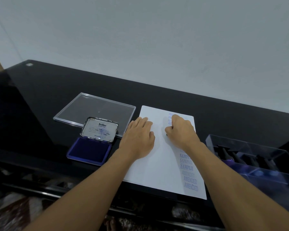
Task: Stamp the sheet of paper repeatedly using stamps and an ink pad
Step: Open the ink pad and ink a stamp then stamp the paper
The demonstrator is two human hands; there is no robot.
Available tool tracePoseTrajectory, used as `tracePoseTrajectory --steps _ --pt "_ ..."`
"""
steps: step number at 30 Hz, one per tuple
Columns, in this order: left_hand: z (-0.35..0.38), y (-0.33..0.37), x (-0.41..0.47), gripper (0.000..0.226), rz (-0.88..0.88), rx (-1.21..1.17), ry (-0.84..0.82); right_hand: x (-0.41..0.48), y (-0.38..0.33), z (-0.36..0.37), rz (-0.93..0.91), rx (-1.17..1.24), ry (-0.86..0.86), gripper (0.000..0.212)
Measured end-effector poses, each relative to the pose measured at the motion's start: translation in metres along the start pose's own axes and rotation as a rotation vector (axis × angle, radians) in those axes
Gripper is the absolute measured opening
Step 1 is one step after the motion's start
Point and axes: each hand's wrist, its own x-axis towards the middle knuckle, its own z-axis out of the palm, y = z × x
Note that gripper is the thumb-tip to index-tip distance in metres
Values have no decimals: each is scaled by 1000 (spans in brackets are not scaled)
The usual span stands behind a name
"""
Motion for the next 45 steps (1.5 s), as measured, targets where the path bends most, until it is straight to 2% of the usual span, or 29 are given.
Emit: tracePoseTrajectory --steps 11,16,21,30,45 --pt "-1 0 -1 44 -9 -5 -15 -4 -1 -3 -10 7 7 26" --pt "-2 1 -2 45 -19 -15 -19 1 0 -6 1 -8 -48 10" --pt "-5 3 -2 45 -10 -23 -1 7 -1 -41 -40 58 174 14" --pt "-5 4 -2 43 -9 -17 18 9 2 -82 -111 74 237 14" --pt "-9 7 -3 45 -18 6 -33 -14 13 -95 -115 68 154 16"
